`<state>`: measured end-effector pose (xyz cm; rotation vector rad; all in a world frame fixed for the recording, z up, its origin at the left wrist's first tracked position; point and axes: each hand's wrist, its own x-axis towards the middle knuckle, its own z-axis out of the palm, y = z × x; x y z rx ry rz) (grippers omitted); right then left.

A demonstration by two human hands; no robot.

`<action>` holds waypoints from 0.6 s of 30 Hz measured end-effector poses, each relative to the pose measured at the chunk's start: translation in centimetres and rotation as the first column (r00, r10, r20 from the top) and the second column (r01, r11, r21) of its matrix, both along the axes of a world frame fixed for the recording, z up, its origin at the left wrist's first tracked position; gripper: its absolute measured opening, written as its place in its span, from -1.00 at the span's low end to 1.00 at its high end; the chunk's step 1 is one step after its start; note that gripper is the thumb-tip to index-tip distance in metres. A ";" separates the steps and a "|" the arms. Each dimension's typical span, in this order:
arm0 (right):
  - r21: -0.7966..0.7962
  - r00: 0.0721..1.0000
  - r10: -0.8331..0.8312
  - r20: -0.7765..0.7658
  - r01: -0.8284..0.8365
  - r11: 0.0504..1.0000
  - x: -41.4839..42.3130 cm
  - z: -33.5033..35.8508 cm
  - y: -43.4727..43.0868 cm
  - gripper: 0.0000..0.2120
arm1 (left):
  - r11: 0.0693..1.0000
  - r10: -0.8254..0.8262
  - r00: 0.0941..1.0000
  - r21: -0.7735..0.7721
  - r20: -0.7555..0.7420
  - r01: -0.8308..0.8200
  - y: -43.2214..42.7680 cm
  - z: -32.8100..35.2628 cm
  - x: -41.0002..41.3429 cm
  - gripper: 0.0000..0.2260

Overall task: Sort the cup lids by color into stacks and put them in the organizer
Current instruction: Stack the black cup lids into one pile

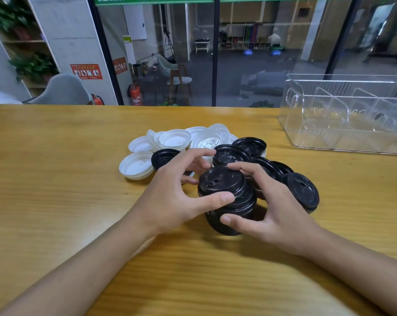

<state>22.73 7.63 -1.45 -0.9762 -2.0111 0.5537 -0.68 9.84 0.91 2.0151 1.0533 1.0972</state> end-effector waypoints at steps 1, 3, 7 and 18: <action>-0.002 1.000 0.004 -0.004 -0.004 1.000 0.0 0.0 0.0 -0.24 | 1.000 0.011 1.000 0.011 -0.009 -0.011 0.0 0.0 0.0 -0.39; -0.015 1.000 0.015 -0.022 -0.016 1.000 0.0 0.0 -0.1 -0.19 | 1.000 -0.011 1.000 0.005 -0.009 0.011 0.0 0.2 -0.1 -0.43; 0.003 1.000 0.015 -0.022 -0.015 1.000 -0.1 0.1 0.0 -0.20 | 0.994 -0.098 0.995 -0.044 0.005 0.098 0.1 0.6 -0.3 -0.44; -0.020 1.000 0.011 -0.027 -0.011 1.000 0.0 -0.2 0.1 -0.14 | 0.997 -0.070 0.993 -0.039 0.096 0.074 0.1 0.2 0.1 -0.44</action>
